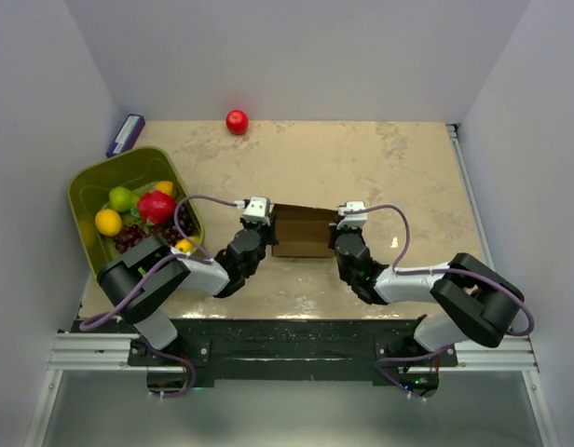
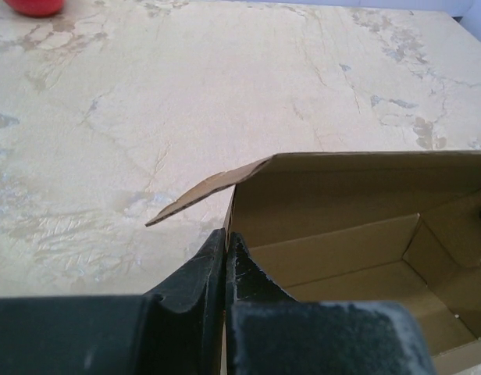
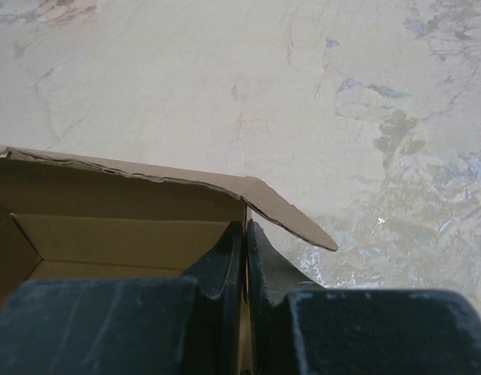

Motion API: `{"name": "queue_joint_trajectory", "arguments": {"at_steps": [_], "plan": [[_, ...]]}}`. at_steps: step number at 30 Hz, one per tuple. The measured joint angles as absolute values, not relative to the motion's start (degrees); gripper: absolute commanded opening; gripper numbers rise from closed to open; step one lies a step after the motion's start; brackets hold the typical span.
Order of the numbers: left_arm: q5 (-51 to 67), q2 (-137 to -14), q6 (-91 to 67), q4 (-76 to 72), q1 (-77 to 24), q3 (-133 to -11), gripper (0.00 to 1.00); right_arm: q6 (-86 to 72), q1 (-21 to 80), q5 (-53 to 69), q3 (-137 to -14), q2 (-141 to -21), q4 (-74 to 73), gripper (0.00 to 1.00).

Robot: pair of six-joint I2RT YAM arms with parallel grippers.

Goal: Fold the paper box

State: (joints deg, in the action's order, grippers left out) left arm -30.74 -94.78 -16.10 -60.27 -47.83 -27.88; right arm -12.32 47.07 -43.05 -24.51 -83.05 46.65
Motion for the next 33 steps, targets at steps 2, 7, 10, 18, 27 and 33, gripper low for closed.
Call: {"name": "queue_joint_trajectory", "arguments": {"at_steps": [2,7,10,18,27,33], "plan": [[-30.94,-94.59,-17.10,-59.72,-47.83,-27.94,0.00,-12.49,48.51,-45.01,-23.73,-82.98,47.75,0.06],[-31.79,-94.65,-17.58,-57.71,-47.81,-29.98,0.00,-12.60,50.74,-48.66,-23.20,-82.61,48.45,0.05],[-32.21,-95.11,-16.82,-57.71,-47.81,-31.86,0.00,-12.56,51.05,-50.06,-23.22,-82.63,48.58,0.05],[-32.14,-99.24,-14.04,-61.84,-47.68,-33.50,0.00,-10.59,51.05,-53.23,-23.92,-86.06,52.86,0.07],[-31.59,-103.81,-11.00,-79.18,-50.37,-22.59,0.00,-10.44,51.96,-52.82,-23.88,-89.54,56.45,0.32],[-34.46,-103.90,-8.95,-81.01,-52.95,-20.78,0.00,-13.56,54.15,-49.95,-23.33,-83.40,48.86,0.70]]}}
